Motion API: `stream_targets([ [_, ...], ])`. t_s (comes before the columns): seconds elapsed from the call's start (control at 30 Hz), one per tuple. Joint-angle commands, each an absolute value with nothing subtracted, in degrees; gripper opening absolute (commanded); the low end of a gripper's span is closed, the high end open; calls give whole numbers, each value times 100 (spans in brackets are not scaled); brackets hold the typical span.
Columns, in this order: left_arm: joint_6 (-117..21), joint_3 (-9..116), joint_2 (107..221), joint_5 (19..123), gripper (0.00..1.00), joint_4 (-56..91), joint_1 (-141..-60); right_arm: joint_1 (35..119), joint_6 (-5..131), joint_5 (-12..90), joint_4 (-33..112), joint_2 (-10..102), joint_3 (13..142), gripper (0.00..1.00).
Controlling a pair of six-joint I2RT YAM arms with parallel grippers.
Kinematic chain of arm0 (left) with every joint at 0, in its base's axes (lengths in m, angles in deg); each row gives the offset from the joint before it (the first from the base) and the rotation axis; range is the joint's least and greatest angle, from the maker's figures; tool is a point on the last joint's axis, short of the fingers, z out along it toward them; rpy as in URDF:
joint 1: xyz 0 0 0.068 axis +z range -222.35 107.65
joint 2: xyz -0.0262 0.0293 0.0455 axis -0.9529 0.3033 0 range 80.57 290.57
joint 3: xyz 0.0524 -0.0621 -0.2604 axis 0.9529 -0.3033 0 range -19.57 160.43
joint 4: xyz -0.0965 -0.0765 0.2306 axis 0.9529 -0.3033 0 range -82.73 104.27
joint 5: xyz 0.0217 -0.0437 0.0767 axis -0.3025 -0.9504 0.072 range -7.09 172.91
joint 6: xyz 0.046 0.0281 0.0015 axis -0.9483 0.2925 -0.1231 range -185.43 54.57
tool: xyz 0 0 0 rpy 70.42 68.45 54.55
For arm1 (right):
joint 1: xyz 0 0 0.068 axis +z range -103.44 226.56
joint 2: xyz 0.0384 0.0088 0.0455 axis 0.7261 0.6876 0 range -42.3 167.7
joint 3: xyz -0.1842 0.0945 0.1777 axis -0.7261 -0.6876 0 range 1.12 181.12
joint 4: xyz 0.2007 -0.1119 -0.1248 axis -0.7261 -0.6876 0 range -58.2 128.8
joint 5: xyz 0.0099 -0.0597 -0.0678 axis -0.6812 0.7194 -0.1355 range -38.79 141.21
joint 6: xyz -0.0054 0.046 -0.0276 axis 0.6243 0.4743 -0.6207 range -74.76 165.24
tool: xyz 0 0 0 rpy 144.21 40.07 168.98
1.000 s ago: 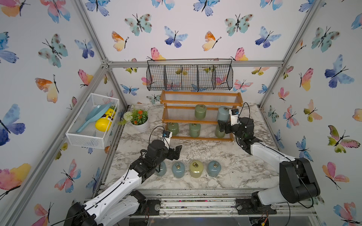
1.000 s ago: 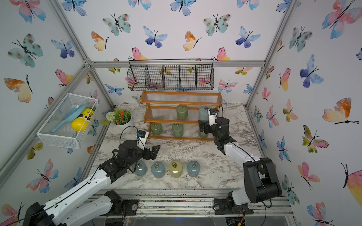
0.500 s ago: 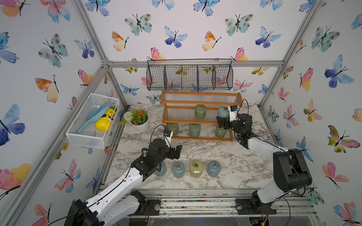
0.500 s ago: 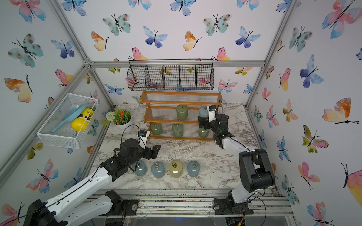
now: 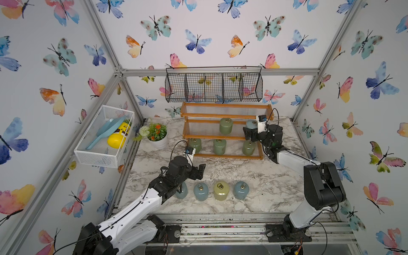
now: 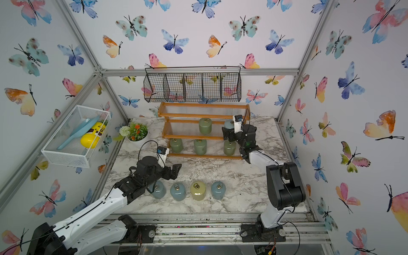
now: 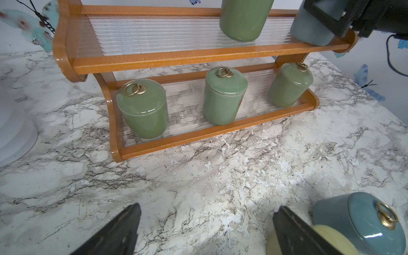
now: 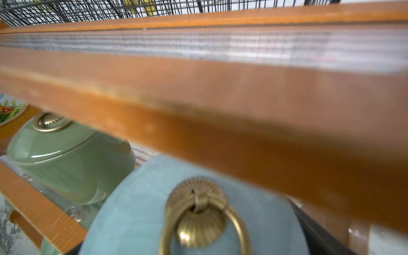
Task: Remove the tea canisters from the shelf
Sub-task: Pick up the tea canister from the shelf.
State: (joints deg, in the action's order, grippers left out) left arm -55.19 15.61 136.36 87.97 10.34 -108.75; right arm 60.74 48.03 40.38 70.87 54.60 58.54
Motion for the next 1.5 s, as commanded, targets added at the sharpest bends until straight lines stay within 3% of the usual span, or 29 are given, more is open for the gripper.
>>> stream_targets([
  [0.0, -5593, 1661, 13629, 8862, 99, 1049, -10883, 6036, 4814, 3927, 7220, 5591, 6069, 100],
  [0.2, -5560, 1634, 13647, 8880, 98, 1023, -10882, 6027, 4814, 3857, 7256, 5673, 6170, 97],
  [0.53, -5541, 1559, 13615, 8809, 98, 1088, -10882, 6027, 4733, 3688, 7006, 5506, 6137, 80],
  [1.47, -5628, 1492, 13588, 8631, 98, 1277, -10882, 6030, 4990, 3647, 5612, 2892, 4309, 75],
])
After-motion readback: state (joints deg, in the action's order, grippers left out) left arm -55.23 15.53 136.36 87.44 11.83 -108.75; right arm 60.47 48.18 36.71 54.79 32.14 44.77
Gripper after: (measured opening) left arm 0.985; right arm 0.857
